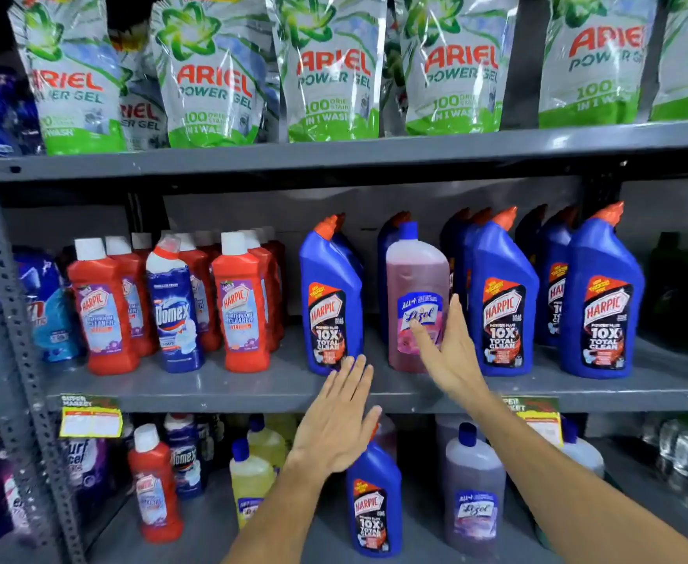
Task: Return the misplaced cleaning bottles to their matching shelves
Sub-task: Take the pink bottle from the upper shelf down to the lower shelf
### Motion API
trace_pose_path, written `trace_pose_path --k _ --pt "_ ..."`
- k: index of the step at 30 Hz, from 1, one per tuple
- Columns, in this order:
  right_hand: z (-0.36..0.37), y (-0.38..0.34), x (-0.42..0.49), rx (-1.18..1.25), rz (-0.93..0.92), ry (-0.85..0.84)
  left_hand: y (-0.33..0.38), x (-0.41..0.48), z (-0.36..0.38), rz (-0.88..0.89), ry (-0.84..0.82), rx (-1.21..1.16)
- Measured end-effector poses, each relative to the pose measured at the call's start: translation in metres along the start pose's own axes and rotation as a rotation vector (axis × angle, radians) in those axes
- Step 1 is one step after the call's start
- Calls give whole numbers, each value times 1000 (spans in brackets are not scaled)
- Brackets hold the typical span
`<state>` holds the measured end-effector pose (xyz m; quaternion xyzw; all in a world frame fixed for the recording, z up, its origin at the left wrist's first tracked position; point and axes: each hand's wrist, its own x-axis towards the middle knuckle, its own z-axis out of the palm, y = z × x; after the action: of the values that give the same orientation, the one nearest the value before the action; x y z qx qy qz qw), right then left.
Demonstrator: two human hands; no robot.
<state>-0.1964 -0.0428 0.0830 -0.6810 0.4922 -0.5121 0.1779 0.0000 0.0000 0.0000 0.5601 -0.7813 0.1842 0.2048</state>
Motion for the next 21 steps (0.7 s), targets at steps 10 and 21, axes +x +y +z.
trace_pose_path --k 10,21 --pt "26 22 23 93 208 134 2 1 8 -97 67 27" --pt "10 15 31 41 170 154 4 1 7 -100 75 50"
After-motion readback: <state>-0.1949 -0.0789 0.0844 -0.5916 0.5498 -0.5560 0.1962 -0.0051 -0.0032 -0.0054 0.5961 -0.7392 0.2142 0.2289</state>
